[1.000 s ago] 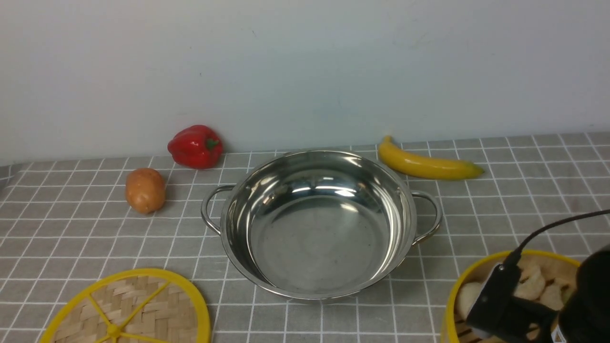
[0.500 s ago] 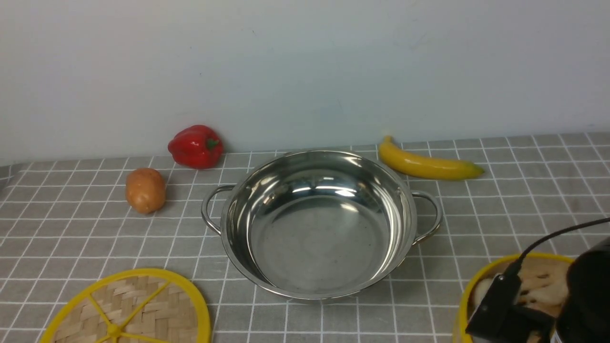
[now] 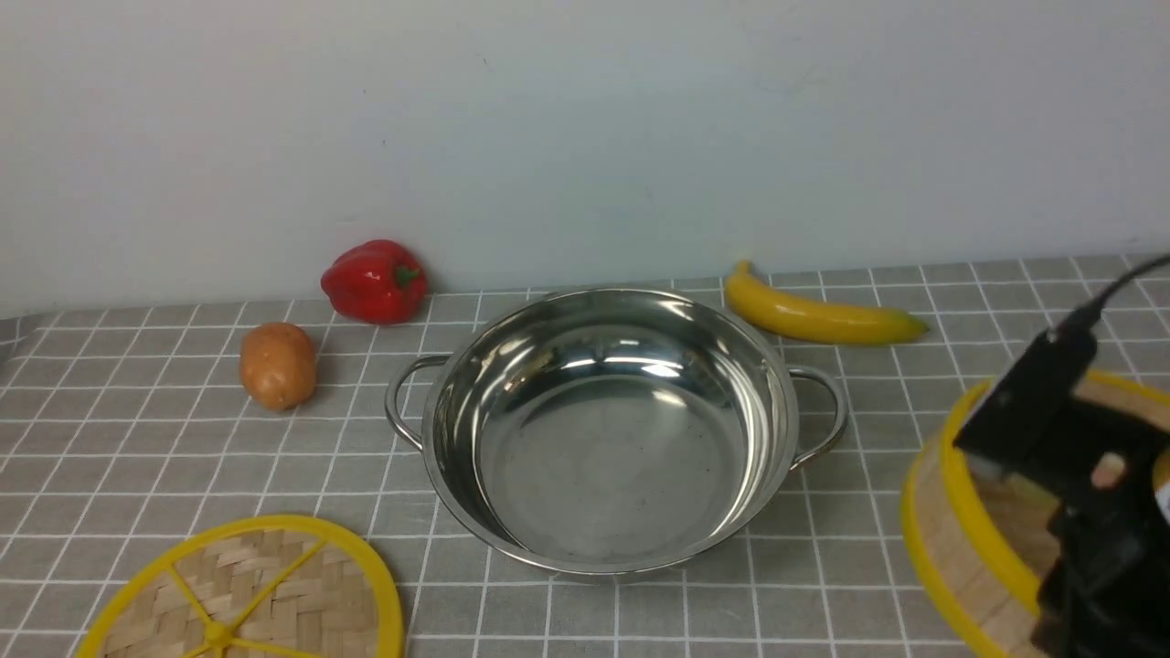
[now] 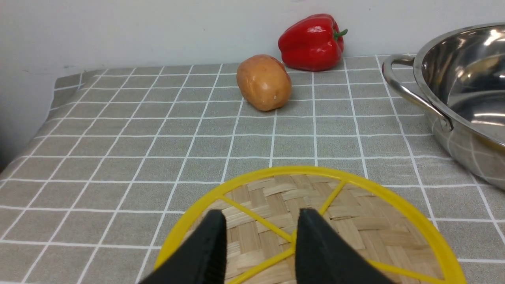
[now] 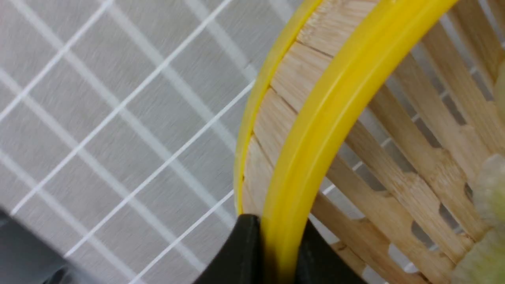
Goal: Place the steamer in the pot on the grey tablecloth, and put the lid on the steamer.
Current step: 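Place the bamboo steamer basket of food into the steel pot with the right gripper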
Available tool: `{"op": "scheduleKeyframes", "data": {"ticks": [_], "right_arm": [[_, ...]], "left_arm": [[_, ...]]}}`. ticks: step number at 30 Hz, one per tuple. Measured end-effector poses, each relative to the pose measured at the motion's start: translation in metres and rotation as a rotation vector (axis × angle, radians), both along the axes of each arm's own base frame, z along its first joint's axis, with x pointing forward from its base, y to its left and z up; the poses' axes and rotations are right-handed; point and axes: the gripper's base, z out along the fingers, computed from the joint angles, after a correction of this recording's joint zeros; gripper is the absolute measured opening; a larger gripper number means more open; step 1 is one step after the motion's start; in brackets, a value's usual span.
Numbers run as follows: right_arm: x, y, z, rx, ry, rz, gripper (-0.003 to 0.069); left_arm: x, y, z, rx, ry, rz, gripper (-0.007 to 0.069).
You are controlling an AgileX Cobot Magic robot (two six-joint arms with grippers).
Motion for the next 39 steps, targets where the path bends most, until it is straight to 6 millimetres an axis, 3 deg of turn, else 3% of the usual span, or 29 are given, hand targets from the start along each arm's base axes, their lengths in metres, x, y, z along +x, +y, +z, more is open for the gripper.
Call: {"op": "scheduleKeyframes", "data": {"ticks": [4,8,13,14,15,16,20,25,30,39], "right_arm": [[0.022,0.014,0.03,0.033,-0.092,0.062,0.0102],[0.044,0.031,0.04,0.031,-0.117,0.136,0.0102],[0.073,0.076,0.042,-0.004,-0.133,0.3,0.0102],[0.082,0.098,0.041,-0.009,-0.147,0.367,0.0102],[0.085,0.108,0.041,-0.013,-0.155,0.399,0.0102],[0.086,0.111,0.04,-0.013,-0.156,0.407,0.0102],[0.096,0.166,0.032,-0.061,-0.213,0.589,0.0102],[0.106,0.199,0.005,-0.115,-0.216,0.664,0.0102],[0.115,0.209,-0.031,-0.164,-0.138,0.671,0.0102],[0.12,0.216,-0.062,-0.184,-0.07,0.675,0.0101]], "left_arm": [[0.0,0.0,0.0,0.0,0.0,0.0,0.0243],[0.0,0.0,0.0,0.0,0.0,0.0,0.0243],[0.0,0.0,0.0,0.0,0.0,0.0,0.0243],[0.0,0.0,0.0,0.0,0.0,0.0,0.0243],[0.0,0.0,0.0,0.0,0.0,0.0,0.0243],[0.0,0.0,0.0,0.0,0.0,0.0,0.0243],[0.0,0.0,0.0,0.0,0.0,0.0,0.0243],[0.0,0.0,0.0,0.0,0.0,0.0,0.0243],[0.0,0.0,0.0,0.0,0.0,0.0,0.0243],[0.0,0.0,0.0,0.0,0.0,0.0,0.0243]]}}
